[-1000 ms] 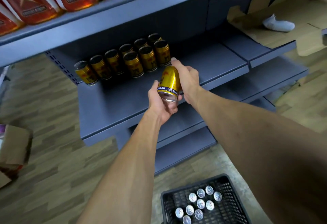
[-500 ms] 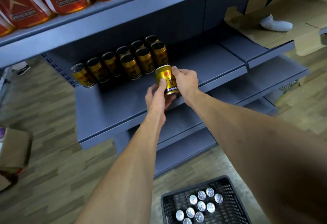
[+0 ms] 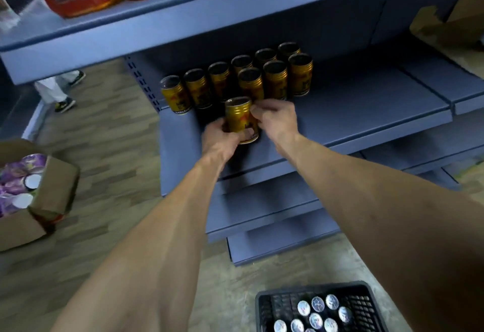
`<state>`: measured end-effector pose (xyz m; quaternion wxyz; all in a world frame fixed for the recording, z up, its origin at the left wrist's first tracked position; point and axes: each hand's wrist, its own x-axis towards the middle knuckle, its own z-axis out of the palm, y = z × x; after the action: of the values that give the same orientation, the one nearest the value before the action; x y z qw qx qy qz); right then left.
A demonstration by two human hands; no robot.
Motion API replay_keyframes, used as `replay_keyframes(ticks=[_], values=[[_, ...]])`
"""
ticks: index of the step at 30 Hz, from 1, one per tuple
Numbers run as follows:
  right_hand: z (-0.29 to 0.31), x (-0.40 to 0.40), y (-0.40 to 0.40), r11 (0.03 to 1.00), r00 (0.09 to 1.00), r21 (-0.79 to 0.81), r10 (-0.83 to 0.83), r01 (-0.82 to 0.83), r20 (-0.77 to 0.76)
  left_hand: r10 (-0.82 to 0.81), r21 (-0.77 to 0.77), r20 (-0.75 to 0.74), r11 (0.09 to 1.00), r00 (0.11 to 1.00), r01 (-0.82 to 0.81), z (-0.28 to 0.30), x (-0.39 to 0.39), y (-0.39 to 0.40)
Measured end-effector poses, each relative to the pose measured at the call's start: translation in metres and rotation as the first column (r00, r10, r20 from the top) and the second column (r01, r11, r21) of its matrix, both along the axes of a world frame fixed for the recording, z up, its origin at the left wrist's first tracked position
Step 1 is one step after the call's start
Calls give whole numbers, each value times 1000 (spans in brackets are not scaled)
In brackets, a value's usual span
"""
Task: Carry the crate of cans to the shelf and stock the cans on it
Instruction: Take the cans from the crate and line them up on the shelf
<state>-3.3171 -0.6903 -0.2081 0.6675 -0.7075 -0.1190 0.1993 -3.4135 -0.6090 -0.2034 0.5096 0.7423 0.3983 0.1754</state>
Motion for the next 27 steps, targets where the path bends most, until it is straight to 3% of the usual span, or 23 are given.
replay_keyframes(ticks=[11, 18, 23, 27], values=[[-13, -11, 50, 994, 994, -95, -49, 58, 102, 146, 296, -70, 948, 987, -120, -7, 19, 46], [-33, -25, 55, 970, 976, -129, -196, 207, 95, 193, 377, -49, 912, 980, -161, -37, 31, 58], [-26, -14, 50, 983, 987, -104, -141, 149, 79, 197, 429, -28, 888, 980, -166, -44, 57, 62], [-31, -4, 53, 985, 981, -109, -114, 132, 160, 179, 402, 42, 898, 983, -180, -42, 66, 68]])
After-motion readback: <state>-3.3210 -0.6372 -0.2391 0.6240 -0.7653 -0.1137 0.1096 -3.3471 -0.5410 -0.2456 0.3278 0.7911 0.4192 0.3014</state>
